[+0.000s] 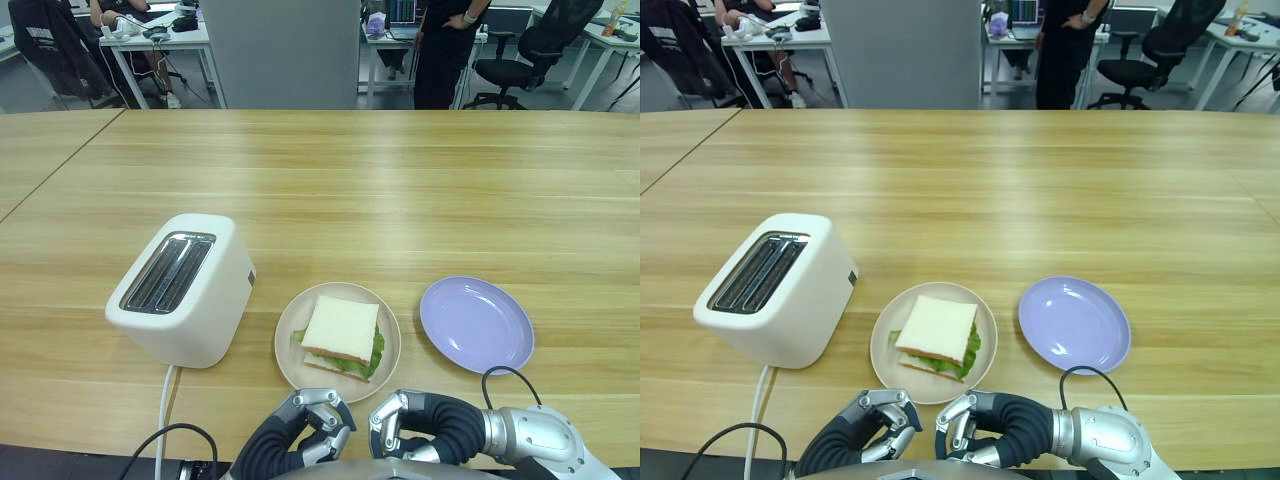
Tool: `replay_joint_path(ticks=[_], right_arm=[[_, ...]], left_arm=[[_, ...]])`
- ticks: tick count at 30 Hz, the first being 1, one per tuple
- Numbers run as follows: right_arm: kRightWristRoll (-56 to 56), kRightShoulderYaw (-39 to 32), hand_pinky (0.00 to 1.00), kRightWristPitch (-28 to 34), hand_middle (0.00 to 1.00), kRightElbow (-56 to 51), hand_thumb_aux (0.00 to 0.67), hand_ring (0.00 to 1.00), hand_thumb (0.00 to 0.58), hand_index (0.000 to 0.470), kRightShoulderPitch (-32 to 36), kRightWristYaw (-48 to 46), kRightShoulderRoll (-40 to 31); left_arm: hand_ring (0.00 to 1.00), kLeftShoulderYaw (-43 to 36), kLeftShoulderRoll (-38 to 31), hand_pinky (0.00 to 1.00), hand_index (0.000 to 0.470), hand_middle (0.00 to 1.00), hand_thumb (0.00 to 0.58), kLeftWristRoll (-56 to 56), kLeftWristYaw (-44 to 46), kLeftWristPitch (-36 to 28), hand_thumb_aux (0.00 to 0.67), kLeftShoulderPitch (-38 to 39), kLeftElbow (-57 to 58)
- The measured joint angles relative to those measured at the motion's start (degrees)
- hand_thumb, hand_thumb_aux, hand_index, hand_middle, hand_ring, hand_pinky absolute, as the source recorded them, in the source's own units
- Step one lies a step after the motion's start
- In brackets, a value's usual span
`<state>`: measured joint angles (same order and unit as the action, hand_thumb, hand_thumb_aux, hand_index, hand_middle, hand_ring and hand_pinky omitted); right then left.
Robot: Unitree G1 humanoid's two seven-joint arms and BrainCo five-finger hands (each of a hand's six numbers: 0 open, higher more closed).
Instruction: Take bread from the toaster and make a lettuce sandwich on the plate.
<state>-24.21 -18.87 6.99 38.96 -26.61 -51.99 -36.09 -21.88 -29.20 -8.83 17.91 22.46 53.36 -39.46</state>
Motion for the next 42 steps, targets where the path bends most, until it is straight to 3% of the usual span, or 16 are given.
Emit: replay_joint_path(ticks=[16,27,32,36,42], right_arm=[[15.71,-11.1,1.0,6.33,1.0,-16.21,0.67,1.0,0.58,0.46,6.52,6.41,3.58],[18.86,-11.92,1.0,8.83,1.0,-24.46,0.67,1.0,0.58,0.46,12.48,9.86,9.9],[19.31,-10.35,1.0,11.09,1.0,-29.71,0.67,1.0,0.58,0.46,17.8,13.53,15.48],[21.58,-9.19,1.0,13.03,1.0,-37.55,0.67,1.0,0.58,0.46,26.03,18.01,21.22],[26.25,-5.66,1.0,11.26,1.0,-61.3,0.67,1.0,0.58,0.46,44.18,27.52,30.95]], left_arm=[[1.0,2.02,2.0,1.0,0.46,1.0,0.58,6.78,-0.06,-11.29,0.67,-5.61,12.72],[1.0,0.73,6.32,1.0,0.46,1.0,0.58,10.08,0.5,-16.86,0.67,-14.05,23.09],[1.0,1.83,9.28,1.0,0.46,1.0,0.58,11.57,-0.52,-19.44,0.67,-22.86,27.52],[1.0,3.83,11.49,1.0,0.46,1.0,0.58,12.9,-1.7,-22.85,0.67,-32.57,33.06],[1.0,5.91,15.05,1.0,0.46,1.0,0.58,17.77,-6.2,-22.91,0.67,-53.0,52.03]])
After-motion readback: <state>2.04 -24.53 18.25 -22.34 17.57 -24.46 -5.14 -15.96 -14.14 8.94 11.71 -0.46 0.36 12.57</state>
